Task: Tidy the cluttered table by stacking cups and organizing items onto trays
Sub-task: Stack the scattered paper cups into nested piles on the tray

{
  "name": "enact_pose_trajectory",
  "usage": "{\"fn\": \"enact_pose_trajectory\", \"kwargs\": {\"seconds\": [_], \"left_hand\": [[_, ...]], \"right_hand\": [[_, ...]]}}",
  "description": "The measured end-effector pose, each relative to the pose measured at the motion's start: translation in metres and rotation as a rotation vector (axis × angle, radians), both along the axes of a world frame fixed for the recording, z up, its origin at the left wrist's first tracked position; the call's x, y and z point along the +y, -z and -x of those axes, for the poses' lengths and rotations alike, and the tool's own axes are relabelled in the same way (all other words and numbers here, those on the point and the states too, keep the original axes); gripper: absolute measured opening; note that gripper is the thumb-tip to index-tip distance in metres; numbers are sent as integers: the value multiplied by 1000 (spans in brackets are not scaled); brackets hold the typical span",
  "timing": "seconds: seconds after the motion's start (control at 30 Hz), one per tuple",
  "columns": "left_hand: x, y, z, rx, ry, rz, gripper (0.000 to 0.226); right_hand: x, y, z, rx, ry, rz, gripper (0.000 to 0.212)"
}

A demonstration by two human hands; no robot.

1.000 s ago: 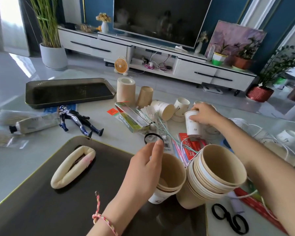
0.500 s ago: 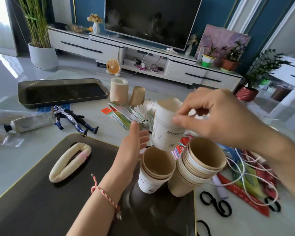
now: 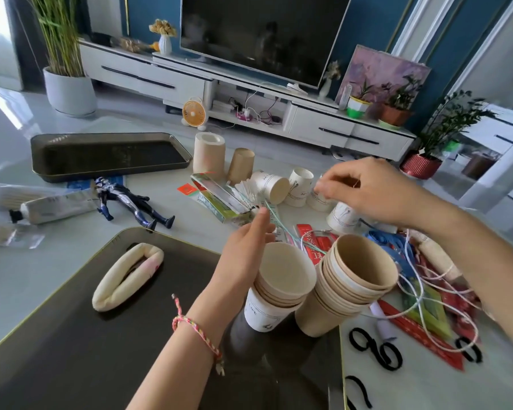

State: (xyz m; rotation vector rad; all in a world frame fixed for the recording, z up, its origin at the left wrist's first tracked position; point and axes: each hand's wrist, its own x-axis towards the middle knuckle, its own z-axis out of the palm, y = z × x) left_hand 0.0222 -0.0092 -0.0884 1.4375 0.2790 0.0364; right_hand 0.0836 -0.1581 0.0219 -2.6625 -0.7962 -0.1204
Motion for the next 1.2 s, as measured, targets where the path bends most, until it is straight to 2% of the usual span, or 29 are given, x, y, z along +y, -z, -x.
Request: {"fn": "enact_pose_trajectory", "kwargs": {"seconds": [0.03, 0.1, 0.17, 0.23, 0.33, 0.47, 0.6, 0.73, 0.83, 0.9, 1.0, 1.1, 1.2], "left_hand": [[0, 1, -1, -8, 7, -13, 55], [1, 1, -3, -24, 25, -39, 52], [4, 1, -5, -39, 40, -64, 48], [7, 0, -4, -47, 68, -78, 44], [12, 1, -4, -46, 99, -136, 31], [16, -1, -3, -68, 118, -197, 32], [15, 1, -2, -77, 123, -212, 33], [13, 2, -3, -55, 91, -214, 44], [9, 1, -4, -49, 90, -200, 36], [9, 1, -5, -49, 85, -186, 31], [11, -1, -6, -53, 54, -155, 31], [12, -3, -6, -45, 36, -96, 34], [13, -5, -6, -39, 1, -59, 35]], "right_hand": [[-1, 7, -19, 32, 37, -10, 22], [0, 24, -50, 245, 94, -98, 19], [4, 43, -75, 521, 138, -237, 26], [10, 59, -94, 692, 149, -322, 31], [23, 77, -117, 802, 128, -388, 27], [40, 93, -135, 867, 97, -435, 42], [50, 103, -143, 850, 98, -461, 49], [48, 104, -146, 849, 100, -500, 49], [39, 101, -138, 833, 99, -547, 49], [29, 94, -127, 798, 103, -573, 40], [10, 72, -103, 678, 132, -624, 19], [-9, 41, -67, 497, 98, -579, 27], [-19, 9, -21, 211, -41, -510, 21]]}}
